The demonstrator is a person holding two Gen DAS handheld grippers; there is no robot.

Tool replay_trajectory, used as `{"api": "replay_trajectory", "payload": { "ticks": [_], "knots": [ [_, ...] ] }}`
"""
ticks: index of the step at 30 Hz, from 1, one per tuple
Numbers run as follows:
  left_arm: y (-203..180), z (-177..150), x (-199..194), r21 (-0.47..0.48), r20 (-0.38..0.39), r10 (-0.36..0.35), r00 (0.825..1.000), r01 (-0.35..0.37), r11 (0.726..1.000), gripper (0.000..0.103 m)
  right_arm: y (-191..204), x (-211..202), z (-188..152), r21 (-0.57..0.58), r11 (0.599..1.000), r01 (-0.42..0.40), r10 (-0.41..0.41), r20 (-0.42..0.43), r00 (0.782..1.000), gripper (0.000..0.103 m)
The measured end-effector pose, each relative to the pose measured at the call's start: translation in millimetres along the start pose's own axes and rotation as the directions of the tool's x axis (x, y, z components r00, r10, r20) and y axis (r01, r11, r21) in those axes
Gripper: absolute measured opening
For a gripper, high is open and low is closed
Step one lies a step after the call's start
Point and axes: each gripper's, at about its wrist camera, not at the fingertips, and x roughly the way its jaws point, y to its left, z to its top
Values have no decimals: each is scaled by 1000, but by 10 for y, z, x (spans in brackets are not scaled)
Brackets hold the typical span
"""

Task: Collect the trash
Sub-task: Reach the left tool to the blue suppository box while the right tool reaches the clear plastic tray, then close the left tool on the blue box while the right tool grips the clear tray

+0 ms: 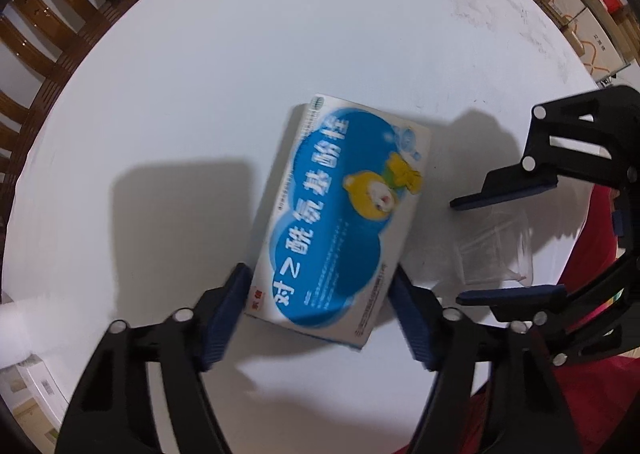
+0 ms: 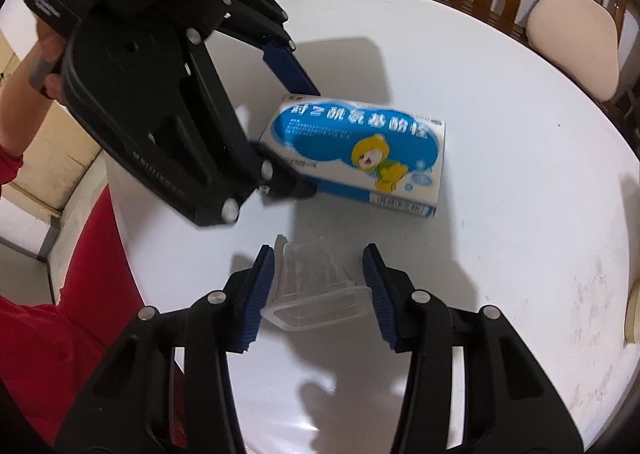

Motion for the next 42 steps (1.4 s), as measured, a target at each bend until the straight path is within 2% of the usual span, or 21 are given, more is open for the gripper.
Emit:
{"api": "replay_trajectory", "payload": {
  "ticks": [4, 8, 12, 20, 25, 34, 42],
  "knots": [
    [-38, 39, -17, -34, 9, 14, 1000, -14, 999, 65, 97, -52, -53, 39, 999, 6, -6, -5, 1000, 45],
    [-24, -85, -46, -83, 19, 5, 1000, -4, 997, 65, 153, -147, -117, 64, 995, 82, -82, -8, 997, 45],
    [-309, -186, -50, -132, 43, 14, 999, -8, 991, 64, -41, -221, -78, 83, 988, 130, -131, 0, 991, 45],
    [-430, -424, -232, -219, 80, 5, 997, 13, 976, 63, -33, -346, -52, 111, 975, 195, -197, 13, 980, 45],
    [-462, -594, -449, -241, 128, 8, 992, 23, 970, 62, -17, -407, -22, 121, 971, 205, -209, 22, 978, 45],
    [-516, -785, -760, -248, 157, 30, 987, 10, 969, 61, 95, -619, -41, 118, 965, 233, -239, 44, 970, 45],
    [-574, -937, -853, -245, 187, 63, 980, -16, 970, 61, 255, -779, -36, 109, 959, 261, -268, 53, 962, 45]
  ]
}}
